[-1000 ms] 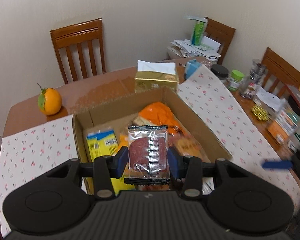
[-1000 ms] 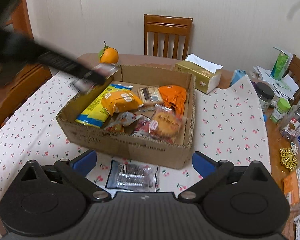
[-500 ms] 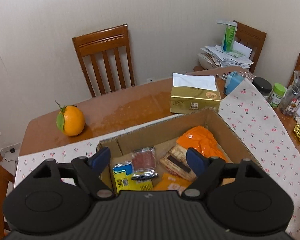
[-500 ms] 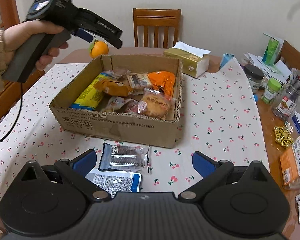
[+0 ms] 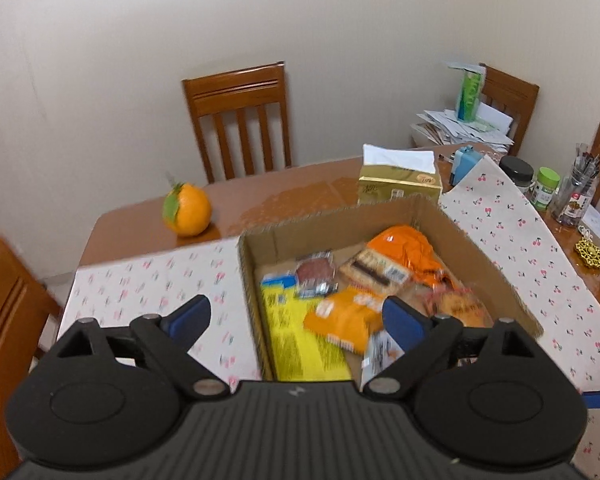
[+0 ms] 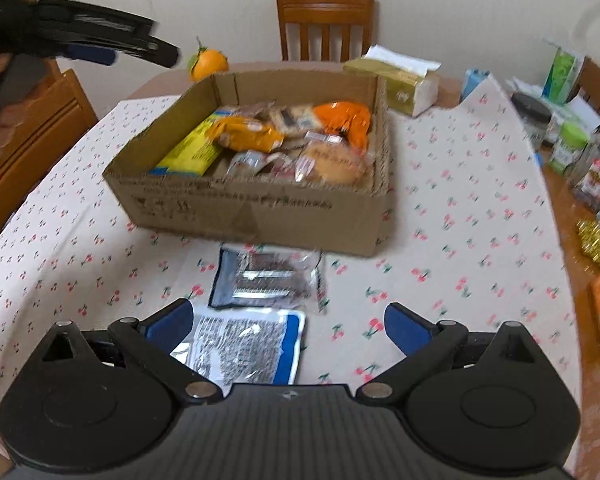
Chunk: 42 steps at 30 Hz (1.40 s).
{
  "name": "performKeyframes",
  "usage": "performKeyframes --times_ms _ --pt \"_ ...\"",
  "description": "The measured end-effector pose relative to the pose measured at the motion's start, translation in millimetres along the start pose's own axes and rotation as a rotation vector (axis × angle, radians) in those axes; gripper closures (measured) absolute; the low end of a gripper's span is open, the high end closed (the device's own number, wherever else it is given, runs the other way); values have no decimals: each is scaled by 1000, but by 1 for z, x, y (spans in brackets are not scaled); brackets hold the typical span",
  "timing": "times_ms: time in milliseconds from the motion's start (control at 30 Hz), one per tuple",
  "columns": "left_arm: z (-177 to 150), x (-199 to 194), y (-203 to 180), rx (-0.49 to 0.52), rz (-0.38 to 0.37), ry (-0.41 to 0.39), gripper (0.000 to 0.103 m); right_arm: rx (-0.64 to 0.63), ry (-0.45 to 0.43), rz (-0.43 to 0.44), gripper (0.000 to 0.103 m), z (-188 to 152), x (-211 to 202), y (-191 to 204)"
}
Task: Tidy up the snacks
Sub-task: 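Move both tools back toward the white-blue pouch and dark bag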
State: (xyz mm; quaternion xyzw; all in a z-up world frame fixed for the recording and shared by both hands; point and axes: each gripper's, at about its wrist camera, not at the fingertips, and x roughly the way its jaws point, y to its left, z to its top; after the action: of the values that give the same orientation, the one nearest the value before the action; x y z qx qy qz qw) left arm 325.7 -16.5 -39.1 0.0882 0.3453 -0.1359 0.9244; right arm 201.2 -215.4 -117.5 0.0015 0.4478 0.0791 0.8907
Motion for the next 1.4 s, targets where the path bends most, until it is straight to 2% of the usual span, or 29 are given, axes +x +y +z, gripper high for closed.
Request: performKeyframes --times_ms 267,500,700,900,1167,1267,1400 --pt "-62 -27 11 -74 -3 58 10 45 78 57 0 -22 28 4" --pt "-102 -36 10 -70 -12 113 10 40 112 78 0 -30 44 16" --pt "-116 -42 14 -78 -40 122 10 32 117 80 0 -28 49 26" --pt "-123 -49 19 -67 -58 127 10 29 128 130 0 -22 54 42" --pt "-131 -51 25 -32 -90 149 10 -52 147 224 0 -19 58 81" --pt "-133 -44 22 -12 -119 170 10 -94 136 203 0 -19 52 88" --pt "-137 -26 9 35 -168 208 10 -75 127 165 0 -22 41 75"
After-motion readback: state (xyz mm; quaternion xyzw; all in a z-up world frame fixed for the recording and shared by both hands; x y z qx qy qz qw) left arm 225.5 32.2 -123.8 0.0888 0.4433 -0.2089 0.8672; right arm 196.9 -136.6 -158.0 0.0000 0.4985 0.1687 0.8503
